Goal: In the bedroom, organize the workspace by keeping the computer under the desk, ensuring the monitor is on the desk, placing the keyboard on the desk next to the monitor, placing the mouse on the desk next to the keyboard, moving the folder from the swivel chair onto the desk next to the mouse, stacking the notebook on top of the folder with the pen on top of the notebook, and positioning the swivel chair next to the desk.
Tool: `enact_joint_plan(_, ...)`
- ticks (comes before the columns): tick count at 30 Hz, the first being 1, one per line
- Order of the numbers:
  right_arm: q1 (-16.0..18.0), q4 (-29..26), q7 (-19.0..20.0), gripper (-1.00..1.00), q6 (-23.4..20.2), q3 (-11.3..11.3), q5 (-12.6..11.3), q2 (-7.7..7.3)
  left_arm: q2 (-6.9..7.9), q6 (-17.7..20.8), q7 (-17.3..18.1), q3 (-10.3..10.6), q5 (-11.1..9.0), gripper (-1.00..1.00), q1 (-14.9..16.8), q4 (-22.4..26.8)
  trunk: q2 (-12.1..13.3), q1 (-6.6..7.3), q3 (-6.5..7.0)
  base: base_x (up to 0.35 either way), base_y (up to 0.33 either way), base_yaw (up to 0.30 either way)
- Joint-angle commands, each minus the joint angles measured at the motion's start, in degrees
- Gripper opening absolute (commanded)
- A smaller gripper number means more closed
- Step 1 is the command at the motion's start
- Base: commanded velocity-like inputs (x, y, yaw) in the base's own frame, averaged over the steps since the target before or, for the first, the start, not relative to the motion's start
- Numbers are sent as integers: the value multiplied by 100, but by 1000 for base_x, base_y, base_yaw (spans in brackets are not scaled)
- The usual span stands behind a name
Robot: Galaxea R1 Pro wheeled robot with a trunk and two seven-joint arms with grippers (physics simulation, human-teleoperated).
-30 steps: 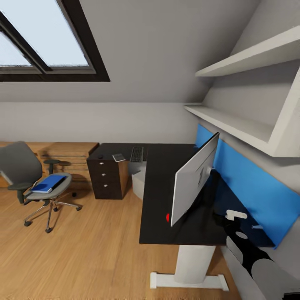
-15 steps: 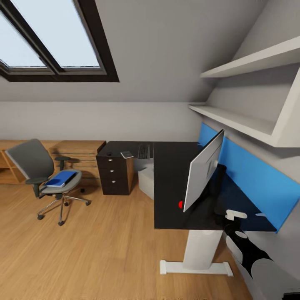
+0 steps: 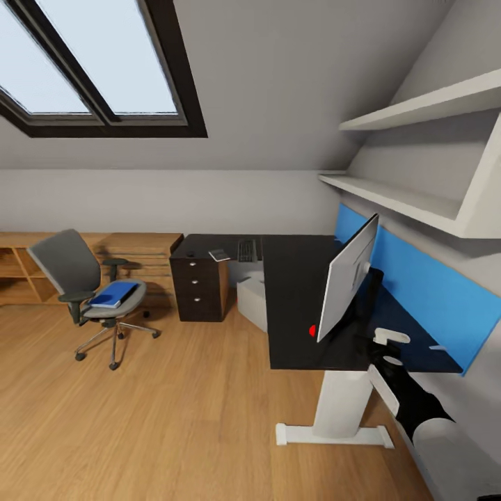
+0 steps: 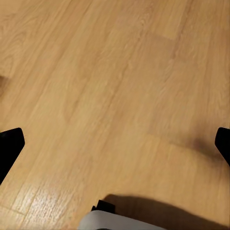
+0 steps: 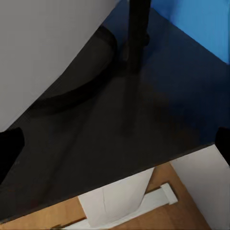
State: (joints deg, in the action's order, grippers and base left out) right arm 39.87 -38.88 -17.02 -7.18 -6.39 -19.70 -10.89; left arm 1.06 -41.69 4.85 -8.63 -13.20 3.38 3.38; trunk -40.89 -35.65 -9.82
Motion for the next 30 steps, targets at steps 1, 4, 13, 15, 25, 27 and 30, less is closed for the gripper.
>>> enact_joint_plan(1, 4, -147, -116, 100, -124, -42, -41, 12, 0, -13, 51, -35, -25, 100, 4, -5, -8, -1, -10, -18, 17, 0)
enact_joint_plan(4, -1, -603, -323, 100, -350, -45, -33, 136, 0, -12, 51, -34, -25, 100, 4, -4, -8, -1, -10, -10, 10, 0)
enact_joint_plan(13, -81, -1476, -1133, 100, -473, -211, 7, 550, 0, -14, 51, -34, -25, 100, 4, -4, -8, -1, -10, -2, 2, 0)
enact_joint_plan(15, -203, -1664, -1196, 100, -427, -346, 12, 593, 0, -14, 51, -34, -25, 100, 4, -4, -8, -1, -10, 0, 0, 0)
enact_joint_plan(25, -697, -2054, -1541, 100, 458, -1344, 39, 643, 0, -15, 51, -34, -25, 100, 4, -4, -8, -1, -10, 0, 65, 0)
enact_joint_plan(27, -732, -2063, -1698, 100, 668, -1470, 42, 642, 0, -15, 51, -34, -25, 100, 4, -4, -8, -1, -10, 0, 241, 0)
enact_joint_plan(30, -777, -2064, -1813, 100, 827, -1548, 45, 642, 0, -15, 51, -34, -25, 100, 4, -4, -8, -1, -10, 0, 249, 0)
